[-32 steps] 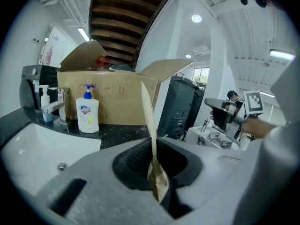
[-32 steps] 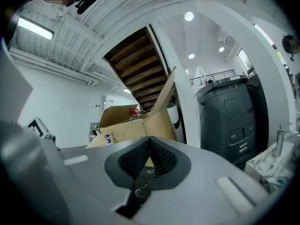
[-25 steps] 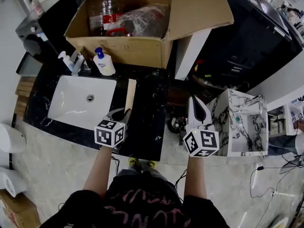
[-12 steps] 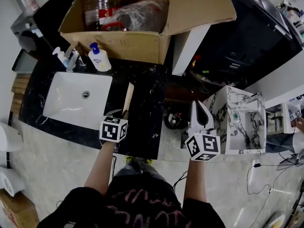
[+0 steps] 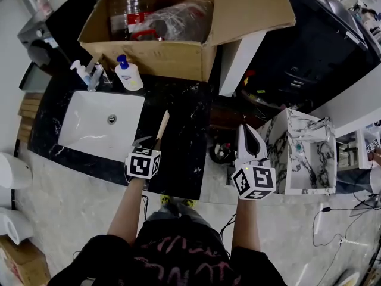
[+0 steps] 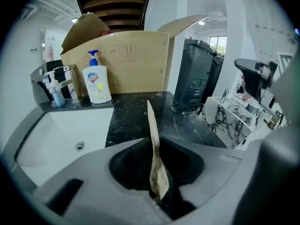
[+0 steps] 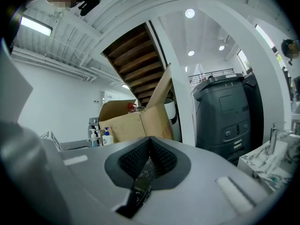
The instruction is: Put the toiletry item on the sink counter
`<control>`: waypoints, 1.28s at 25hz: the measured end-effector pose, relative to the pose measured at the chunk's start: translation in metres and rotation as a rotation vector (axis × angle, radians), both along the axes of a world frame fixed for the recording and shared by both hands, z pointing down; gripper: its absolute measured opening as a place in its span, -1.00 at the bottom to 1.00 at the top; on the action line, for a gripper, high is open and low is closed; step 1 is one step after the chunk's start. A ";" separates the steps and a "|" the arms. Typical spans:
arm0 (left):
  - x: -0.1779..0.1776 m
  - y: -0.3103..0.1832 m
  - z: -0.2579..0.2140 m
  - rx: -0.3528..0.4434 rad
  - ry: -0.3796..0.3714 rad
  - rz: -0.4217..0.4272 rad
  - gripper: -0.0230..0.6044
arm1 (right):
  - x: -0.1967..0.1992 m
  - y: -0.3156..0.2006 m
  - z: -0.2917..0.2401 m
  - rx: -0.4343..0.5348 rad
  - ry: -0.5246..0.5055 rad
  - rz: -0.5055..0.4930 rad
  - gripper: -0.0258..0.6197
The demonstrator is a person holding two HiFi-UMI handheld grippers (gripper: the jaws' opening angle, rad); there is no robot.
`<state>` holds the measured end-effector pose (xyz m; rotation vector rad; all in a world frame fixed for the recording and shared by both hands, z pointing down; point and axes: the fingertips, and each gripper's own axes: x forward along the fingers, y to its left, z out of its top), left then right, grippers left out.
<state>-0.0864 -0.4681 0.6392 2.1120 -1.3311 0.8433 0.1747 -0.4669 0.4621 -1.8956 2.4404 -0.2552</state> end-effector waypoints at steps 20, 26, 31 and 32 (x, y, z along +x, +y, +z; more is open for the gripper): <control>-0.016 0.019 -0.062 0.143 0.034 0.065 -0.64 | -0.034 0.018 -0.025 0.055 -0.028 -0.027 -0.91; -0.020 0.019 -0.093 0.222 0.051 0.082 -0.73 | -0.047 0.020 -0.036 0.078 -0.024 -0.041 -0.91; -0.026 0.017 -0.116 0.281 0.048 0.096 -0.77 | -0.054 0.021 -0.041 0.088 -0.021 -0.046 -0.91; -0.027 0.016 -0.121 0.291 0.052 0.096 -0.79 | -0.054 0.021 -0.042 0.090 -0.020 -0.045 -0.91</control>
